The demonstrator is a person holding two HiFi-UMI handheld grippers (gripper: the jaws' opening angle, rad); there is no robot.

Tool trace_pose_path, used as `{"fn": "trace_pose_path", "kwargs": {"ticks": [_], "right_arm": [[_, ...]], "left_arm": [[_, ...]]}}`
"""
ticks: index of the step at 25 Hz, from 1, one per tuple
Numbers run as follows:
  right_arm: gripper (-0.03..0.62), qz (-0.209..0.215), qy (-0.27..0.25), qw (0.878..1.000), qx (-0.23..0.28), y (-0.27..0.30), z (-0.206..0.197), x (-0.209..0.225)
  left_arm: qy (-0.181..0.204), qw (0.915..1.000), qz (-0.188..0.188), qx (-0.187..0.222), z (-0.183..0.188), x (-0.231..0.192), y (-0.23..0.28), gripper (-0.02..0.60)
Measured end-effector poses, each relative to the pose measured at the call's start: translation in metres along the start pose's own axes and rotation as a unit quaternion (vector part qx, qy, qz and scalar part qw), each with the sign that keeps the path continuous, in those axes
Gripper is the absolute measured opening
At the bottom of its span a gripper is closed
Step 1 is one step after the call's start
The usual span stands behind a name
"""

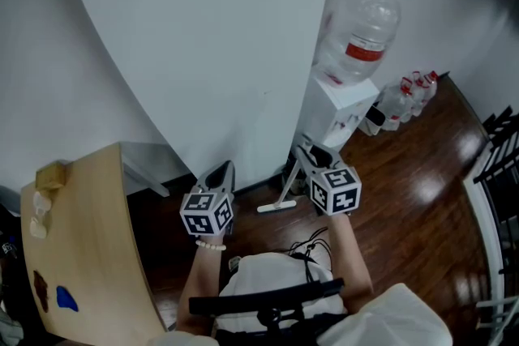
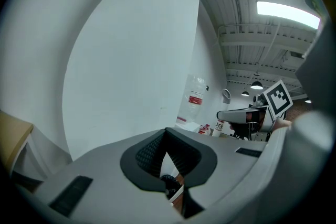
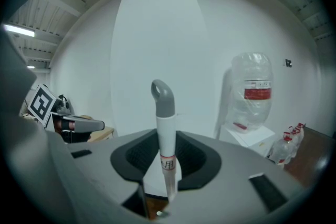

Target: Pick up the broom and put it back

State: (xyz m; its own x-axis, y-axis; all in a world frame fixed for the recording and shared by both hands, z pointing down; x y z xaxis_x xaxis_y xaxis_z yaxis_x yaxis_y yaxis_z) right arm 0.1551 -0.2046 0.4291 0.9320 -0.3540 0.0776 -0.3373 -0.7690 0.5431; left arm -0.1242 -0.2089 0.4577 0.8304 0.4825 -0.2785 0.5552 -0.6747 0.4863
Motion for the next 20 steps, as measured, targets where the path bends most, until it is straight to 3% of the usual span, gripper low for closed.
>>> {"fn": "trace_pose_path", "kwargs": {"ticks": [10, 20], "right_arm": [[0.12, 0.009, 0.001, 1.0, -0.013, 0.005, -0.006, 0.0], [0.12, 0.016, -0.004, 0.998, -0.067, 0.052, -0.039, 0.004]], "left_arm": [[0.001, 1.0, -0.005, -0.005, -0.002, 0.003, 0.001, -0.006], [-0.008, 0.9998, 0.012, -0.016, -0.012, -0.008, -0.009, -0.006]]}}
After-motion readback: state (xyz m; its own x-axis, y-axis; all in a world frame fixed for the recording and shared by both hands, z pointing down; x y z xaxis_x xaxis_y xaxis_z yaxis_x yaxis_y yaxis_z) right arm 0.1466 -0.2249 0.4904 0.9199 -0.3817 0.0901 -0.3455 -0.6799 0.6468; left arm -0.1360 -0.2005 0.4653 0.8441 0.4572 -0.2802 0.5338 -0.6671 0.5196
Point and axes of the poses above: the fingertips, and each gripper's own axes: y forward along the fingers, x to its right, z out of its top, the point moved 10 cm from there along -y, backward along the fingers, and after that the axes turned 14 degrees about -x, right-handed, at the moved point
